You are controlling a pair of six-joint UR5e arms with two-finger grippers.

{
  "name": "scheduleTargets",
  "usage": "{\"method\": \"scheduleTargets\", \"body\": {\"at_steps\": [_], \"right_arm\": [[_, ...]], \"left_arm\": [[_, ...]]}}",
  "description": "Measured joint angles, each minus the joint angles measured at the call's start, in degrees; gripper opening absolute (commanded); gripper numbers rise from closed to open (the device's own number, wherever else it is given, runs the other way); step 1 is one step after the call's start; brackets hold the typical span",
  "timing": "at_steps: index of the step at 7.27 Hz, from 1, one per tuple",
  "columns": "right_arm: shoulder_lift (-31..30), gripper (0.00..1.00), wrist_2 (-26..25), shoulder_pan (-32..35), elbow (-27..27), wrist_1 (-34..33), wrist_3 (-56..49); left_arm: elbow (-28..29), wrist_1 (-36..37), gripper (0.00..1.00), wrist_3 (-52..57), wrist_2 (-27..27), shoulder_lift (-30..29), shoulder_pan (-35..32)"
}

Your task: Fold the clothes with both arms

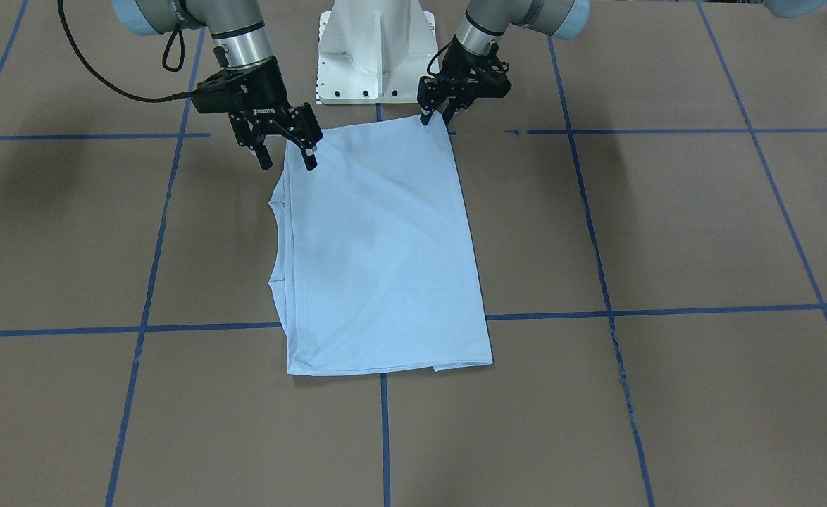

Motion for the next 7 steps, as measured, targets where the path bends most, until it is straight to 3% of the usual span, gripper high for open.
{"method": "scheduleTargets", "body": {"at_steps": [1,2,4,5,6,7], "right_arm": [[0.0,1.0,0.0,0.0,0.0,0.0,0.0],[0.0,1.0,0.0,0.0,-0.3,0.0,0.4],[0.2,0.86,-0.1,0.0,-1.2,0.0,1.9],[0.3,0.84,-0.1,-0.1,-1.3,-0.3,4.2],[0.5,0.84,-0.1,-0.6,-1.1,-2.5,8.4],[0.9,0.92,-0.1,-1.8,-0.7,-6.3,12.6]], "left_arm": [[0.1,0.0,0.18,0.0,0.0,0.0,0.0],[0.2,0.0,0.0,0.0,0.0,-0.1,0.1],[0.2,0.0,0.0,0.3,0.0,-0.4,0.1],[0.1,0.0,0.0,0.4,0.0,-0.4,0.1],[0.1,0.0,0.0,0.5,0.0,-0.4,0.1],[0.1,0.0,0.0,0.5,0.0,-0.4,0.1]]}}
